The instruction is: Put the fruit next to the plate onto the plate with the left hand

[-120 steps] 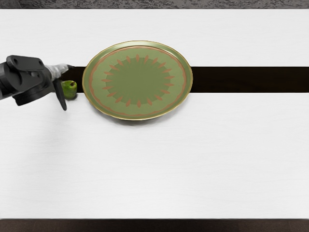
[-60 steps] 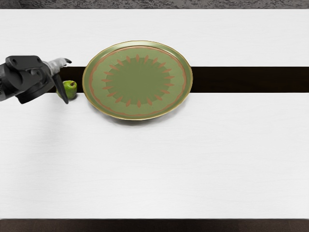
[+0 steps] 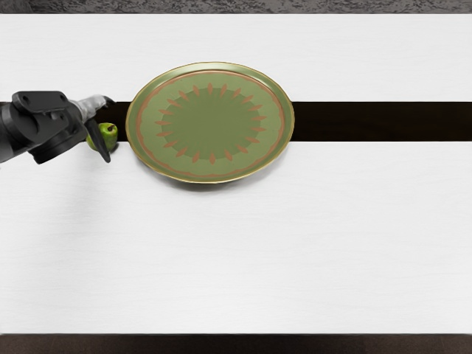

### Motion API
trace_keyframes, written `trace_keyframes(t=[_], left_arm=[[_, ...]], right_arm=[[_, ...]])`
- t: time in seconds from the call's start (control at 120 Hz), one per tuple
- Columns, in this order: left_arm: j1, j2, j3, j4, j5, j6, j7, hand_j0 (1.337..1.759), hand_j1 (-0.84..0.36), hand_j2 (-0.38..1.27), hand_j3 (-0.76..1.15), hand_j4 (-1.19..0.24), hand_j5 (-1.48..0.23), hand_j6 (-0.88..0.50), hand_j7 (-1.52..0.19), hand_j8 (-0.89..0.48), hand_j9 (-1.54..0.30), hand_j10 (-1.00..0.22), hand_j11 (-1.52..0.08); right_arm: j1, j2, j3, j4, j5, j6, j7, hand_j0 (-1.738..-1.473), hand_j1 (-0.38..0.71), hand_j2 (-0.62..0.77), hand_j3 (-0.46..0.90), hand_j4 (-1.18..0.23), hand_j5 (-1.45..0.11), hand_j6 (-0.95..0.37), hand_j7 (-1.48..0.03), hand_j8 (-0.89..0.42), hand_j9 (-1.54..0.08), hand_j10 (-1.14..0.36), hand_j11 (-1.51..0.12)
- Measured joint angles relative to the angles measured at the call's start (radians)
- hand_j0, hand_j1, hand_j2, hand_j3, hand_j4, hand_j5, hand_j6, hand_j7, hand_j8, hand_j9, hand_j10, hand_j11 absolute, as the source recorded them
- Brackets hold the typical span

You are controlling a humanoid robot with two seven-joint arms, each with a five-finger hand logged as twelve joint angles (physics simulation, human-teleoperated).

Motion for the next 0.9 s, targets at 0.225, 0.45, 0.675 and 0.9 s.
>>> trace_keyframes(t=[0.225, 0.45, 0.675, 0.9], left_arm=[[0.003, 0.002, -0.002, 0.0, -0.001, 0.001, 0.0, 1.658, 0.2, 0.03, 0.0, -0.13, -0.16, -0.13, -0.16, -0.13, -0.16, -0.13, -0.16], [0.016, 0.002, -0.004, 0.0, -0.009, 0.001, 0.0, 1.658, 0.19, 0.03, 0.0, -0.14, -0.17, -0.14, -0.17, -0.14, -0.17, -0.14, -0.17], [0.016, 0.002, -0.005, 0.0, -0.015, 0.001, 0.0, 1.658, 0.12, 0.04, 0.0, -0.19, -0.25, -0.19, -0.25, -0.19, -0.25, -0.19, -0.25], [0.016, 0.002, -0.005, 0.0, -0.025, 0.001, 0.0, 1.658, 0.05, 0.05, 0.0, -0.25, -0.33, -0.26, -0.33, -0.26, -0.33, -0.25, -0.33]], right_arm=[[0.0, 0.0, 0.0, 0.0, 0.0, 0.0, 0.0, -1.658, -0.33, 0.0, 0.0, -0.01, -0.02, -0.01, -0.02, -0.01, -0.02, -0.01, -0.02], [0.0, 0.0, 0.0, 0.0, 0.0, 0.0, 0.0, -1.658, -0.33, 0.0, 0.0, -0.01, -0.02, -0.01, -0.02, -0.01, -0.02, -0.01, -0.02], [0.0, 0.0, 0.0, 0.0, 0.0, 0.0, 0.0, -1.658, -0.33, 0.0, 0.0, -0.01, -0.02, -0.01, -0.02, -0.01, -0.02, -0.01, -0.02], [0.0, 0.0, 0.0, 0.0, 0.0, 0.0, 0.0, -1.658, -0.33, 0.0, 0.0, -0.01, -0.02, -0.01, -0.02, -0.01, -0.02, -0.01, -0.02]])
